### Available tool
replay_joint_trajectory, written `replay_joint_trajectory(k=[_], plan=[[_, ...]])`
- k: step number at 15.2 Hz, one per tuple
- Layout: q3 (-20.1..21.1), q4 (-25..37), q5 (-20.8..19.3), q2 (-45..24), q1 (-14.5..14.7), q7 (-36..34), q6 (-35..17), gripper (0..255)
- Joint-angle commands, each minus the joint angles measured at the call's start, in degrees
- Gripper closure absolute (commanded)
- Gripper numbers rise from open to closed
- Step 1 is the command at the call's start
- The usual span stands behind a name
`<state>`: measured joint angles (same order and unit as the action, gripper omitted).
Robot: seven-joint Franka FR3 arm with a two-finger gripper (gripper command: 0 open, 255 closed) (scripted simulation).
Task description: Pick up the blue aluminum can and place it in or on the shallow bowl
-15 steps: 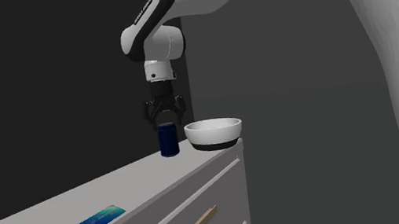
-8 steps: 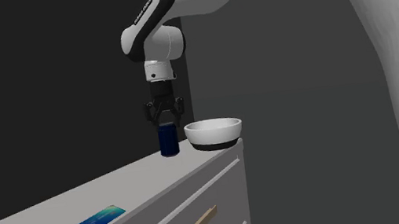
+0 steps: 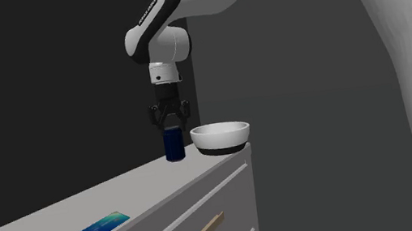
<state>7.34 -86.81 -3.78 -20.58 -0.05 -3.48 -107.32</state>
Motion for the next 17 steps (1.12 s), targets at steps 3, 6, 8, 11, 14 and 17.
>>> replay_joint_trajectory(k=[3, 6, 8, 11, 14, 17], plan=[[0.04, 1.91, 0.07, 0.23, 0.04, 0.09, 2.19, 255], [0.07, 4.09, 0.11, 0.32, 0.09, 0.16, 4.45, 255], [0.09, 5.64, 0.13, 0.32, 0.13, 0.20, 6.00, 255], [0.11, 8.13, 0.13, 0.20, 0.21, 0.26, 8.36, 255], [0.12, 10.85, 0.11, -0.08, 0.30, 0.32, 10.81, 255], [0.14, 13.85, 0.07, -0.53, 0.42, 0.36, 13.36, 255]])
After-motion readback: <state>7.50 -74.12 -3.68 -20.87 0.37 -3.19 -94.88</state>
